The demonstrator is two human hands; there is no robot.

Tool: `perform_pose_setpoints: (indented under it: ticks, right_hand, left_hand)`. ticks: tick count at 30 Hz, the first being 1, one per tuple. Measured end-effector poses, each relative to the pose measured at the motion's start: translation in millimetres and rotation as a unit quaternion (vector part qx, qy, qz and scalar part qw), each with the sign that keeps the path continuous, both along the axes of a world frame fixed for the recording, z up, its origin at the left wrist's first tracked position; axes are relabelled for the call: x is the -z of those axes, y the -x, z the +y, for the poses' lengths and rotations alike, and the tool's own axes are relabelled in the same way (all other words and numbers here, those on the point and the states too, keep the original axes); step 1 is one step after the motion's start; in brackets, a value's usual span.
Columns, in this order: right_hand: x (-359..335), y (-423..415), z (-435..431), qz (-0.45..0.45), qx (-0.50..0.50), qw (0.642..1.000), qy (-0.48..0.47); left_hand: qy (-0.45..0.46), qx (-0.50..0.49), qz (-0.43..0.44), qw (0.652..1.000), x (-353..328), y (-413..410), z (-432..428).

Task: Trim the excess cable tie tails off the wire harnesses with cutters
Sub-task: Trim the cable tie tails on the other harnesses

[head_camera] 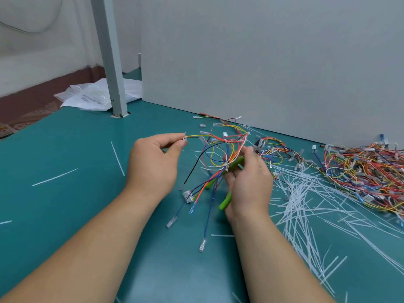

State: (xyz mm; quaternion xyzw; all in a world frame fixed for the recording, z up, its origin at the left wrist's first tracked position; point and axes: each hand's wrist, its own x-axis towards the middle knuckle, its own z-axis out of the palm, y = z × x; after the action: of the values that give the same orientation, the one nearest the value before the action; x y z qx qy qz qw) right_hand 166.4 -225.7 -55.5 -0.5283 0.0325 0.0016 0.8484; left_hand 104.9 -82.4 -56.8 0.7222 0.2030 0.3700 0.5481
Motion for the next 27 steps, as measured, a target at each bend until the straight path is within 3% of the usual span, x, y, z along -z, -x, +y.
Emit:
perform_pose_setpoints:
  ticks: [6,12,16,21,27]
  right_hand:
    - [-2.3,3.8,-3.5,-0.056,0.076,0.995,0.023]
    - [-7.5,9.7,-4.6,-0.151,0.135,0.977,0.061]
    - [-6.1,17.5,0.8,-0.171,0.044,0.975,0.131]
    - [-1.9,25.5,7.3,-0.196,-0.093,0.965,0.148]
    - [-3.0,24.1,6.9,-0.136,-0.152,0.973,0.109]
  left_hand:
    - [0.057,0.008,-0.046,0.997,-8.3,0.9,-6.4]
    - [0.028,0.008,-0.108,0.994,-8.6,2.6,-10.6]
    - [-0.085,0.016,-0.098,0.991,-6.5,5.3,-18.4]
    - [-0.173,0.032,-0.075,0.981,-6.0,8.9,-25.7]
    - [-0.159,0.038,-0.020,0.986,-5.9,8.7,-19.7]
